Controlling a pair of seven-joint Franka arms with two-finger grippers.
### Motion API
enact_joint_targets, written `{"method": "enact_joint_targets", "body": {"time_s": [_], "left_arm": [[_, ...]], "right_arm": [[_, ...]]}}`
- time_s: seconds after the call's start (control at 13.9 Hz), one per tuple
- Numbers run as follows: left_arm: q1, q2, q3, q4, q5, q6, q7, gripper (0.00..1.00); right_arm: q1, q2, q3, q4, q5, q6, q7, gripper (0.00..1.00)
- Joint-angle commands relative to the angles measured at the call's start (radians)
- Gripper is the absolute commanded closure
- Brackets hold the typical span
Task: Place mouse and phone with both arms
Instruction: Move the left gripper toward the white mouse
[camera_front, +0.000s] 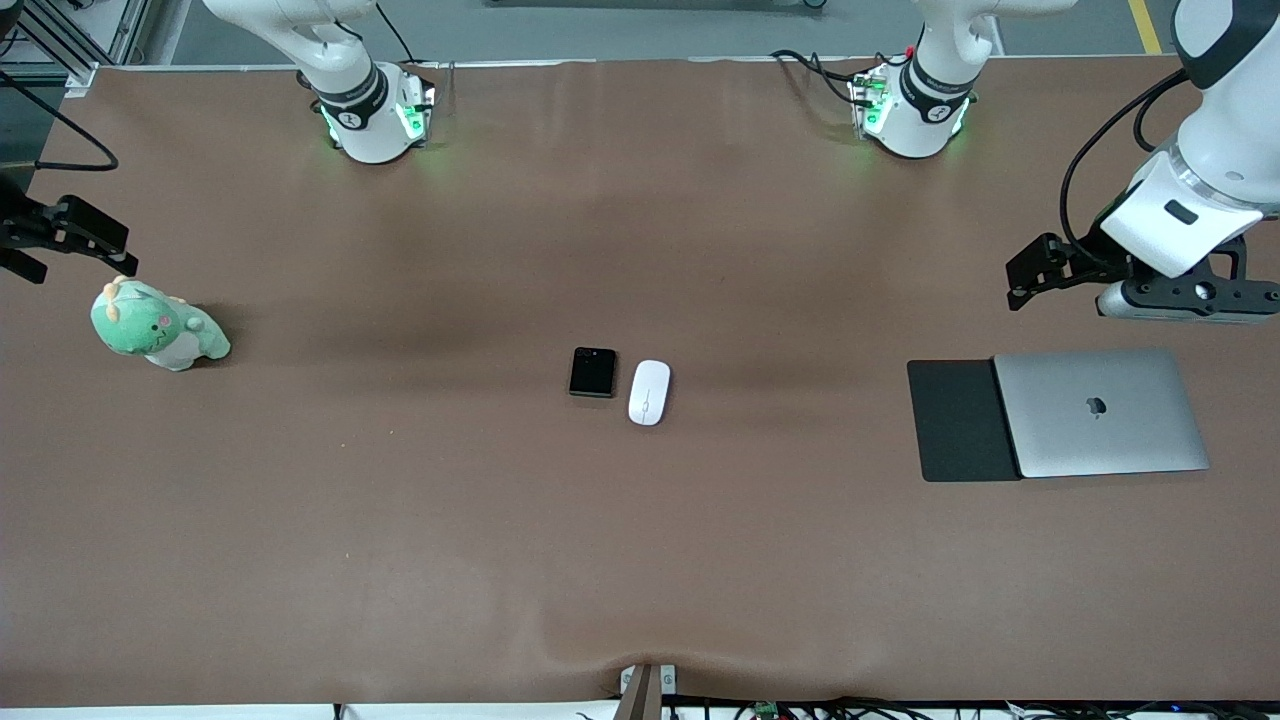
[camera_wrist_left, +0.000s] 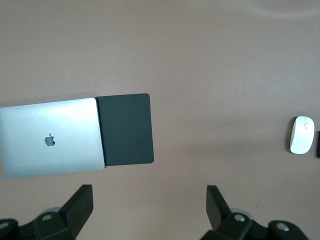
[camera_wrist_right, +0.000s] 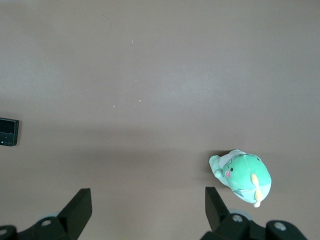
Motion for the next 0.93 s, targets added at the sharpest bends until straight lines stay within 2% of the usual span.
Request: {"method": "enact_joint_targets", "body": {"time_s": [0.0, 0.57, 0.86], "left_arm": [[0.002, 0.006, -0.004, 0.012, 0.019, -0.014, 0.007, 0.0], [-0.013, 0.035, -0.006, 0.02, 0.005, -0.01, 0.002, 0.0], [-0.076, 0.092, -0.021, 0.021, 0.008, 0.022, -0.057, 0.0]], "right_arm": [[-0.02, -0.004, 0.014, 0.002, 0.006, -0.008, 0.01, 0.0], [-0.02, -0.004, 0.015, 0.002, 0.006, -0.008, 0.01, 0.0], [-0.017, -0.002, 0.014, 0.002, 0.006, -0.008, 0.012, 0.0]]}}
